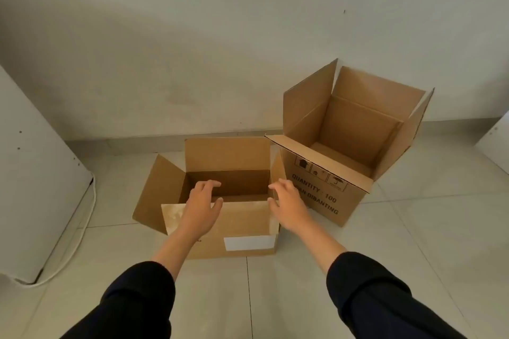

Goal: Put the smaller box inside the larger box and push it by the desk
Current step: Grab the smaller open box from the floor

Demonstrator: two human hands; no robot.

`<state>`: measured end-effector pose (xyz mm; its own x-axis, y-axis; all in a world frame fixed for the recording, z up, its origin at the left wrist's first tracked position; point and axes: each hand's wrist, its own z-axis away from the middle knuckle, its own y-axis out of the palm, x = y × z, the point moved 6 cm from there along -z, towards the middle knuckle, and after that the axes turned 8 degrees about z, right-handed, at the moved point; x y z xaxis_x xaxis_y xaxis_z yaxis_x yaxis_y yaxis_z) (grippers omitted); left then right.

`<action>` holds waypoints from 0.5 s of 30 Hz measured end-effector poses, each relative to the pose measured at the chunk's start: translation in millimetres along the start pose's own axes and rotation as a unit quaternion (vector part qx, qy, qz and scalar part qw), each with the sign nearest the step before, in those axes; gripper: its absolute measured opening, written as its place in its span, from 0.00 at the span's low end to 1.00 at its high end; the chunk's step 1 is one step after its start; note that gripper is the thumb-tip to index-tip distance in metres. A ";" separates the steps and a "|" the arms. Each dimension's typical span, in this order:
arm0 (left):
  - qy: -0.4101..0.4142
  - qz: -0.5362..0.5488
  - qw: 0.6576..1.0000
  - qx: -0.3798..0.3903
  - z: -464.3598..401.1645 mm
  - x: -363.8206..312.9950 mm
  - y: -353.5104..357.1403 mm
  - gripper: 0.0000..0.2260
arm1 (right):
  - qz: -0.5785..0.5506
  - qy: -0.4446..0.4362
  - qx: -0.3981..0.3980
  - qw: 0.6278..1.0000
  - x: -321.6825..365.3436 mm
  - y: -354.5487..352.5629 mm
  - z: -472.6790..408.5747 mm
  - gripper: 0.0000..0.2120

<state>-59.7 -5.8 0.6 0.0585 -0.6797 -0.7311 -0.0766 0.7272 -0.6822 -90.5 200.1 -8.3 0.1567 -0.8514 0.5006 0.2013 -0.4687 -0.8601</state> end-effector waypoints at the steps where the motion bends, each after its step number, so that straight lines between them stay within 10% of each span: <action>1: -0.002 0.001 1.000 -0.014 -3.4 7.2 -1.2 0.16 | -0.012 0.015 -0.007 1.000 -4.6 2.6 -4.5 0.18; 15: -0.201 -0.242 0.937 -0.152 -46.6 115.2 -42.4 0.37 | -0.036 0.101 -0.071 0.992 -12.9 38.2 -48.5 0.28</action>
<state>-96.1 -119.3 -54.3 0.5250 -0.7876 -0.3226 -0.2206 0.2401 -0.9453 -131.7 181.8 -52.4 -0.0520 -0.8378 0.5434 0.0649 -0.5459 -0.8354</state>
